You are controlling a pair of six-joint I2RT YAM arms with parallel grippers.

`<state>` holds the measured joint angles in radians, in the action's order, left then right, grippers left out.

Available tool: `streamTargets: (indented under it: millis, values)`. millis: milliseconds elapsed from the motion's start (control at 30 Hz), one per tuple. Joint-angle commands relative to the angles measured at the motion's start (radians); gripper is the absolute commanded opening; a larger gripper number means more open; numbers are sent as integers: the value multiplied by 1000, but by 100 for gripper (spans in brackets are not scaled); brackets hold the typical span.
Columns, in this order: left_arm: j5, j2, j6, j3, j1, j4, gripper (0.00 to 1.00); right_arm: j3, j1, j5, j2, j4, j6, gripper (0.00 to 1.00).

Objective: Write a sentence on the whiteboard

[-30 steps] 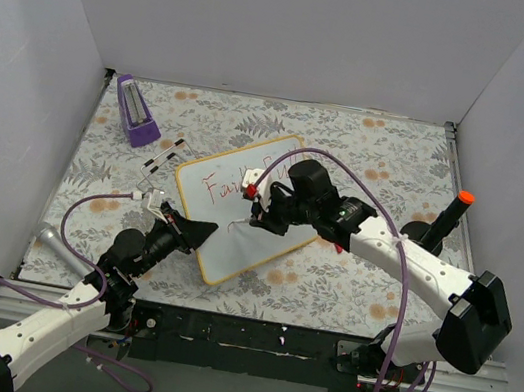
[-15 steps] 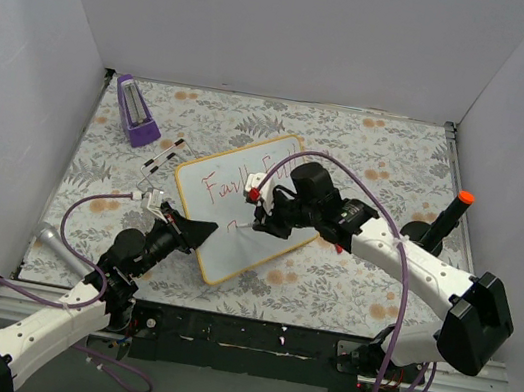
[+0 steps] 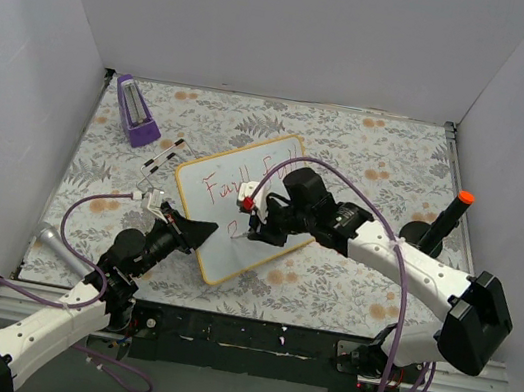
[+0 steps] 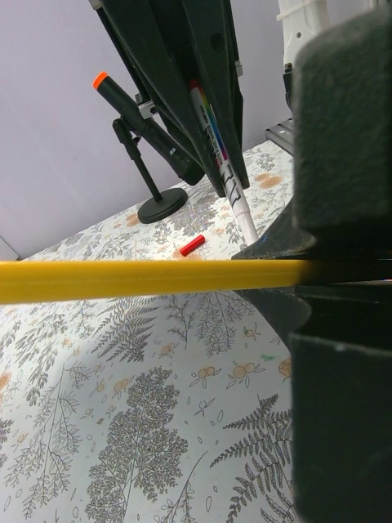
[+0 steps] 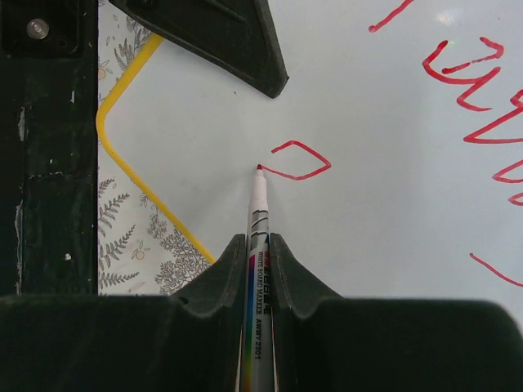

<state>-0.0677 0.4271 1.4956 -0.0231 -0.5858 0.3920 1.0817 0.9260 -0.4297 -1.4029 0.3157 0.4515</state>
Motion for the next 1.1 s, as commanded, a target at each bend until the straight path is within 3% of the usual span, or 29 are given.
streamTargets:
  millis: [0, 433, 700, 1067]
  values:
    - [-6, -22, 3, -18, -3, 179, 0, 53, 4, -9, -16, -4, -5, 1]
    - [-9, -30, 5, -17, -2, 171, 0, 132, -29, 2, -41, -1, -37, 1]
    - [-9, -31, 8, -5, -2, 180, 0, 95, -184, -55, 13, -52, -77, 1]
    - [-21, -13, 5, -18, -3, 186, 0, 115, -187, -46, -36, -75, -114, 1]
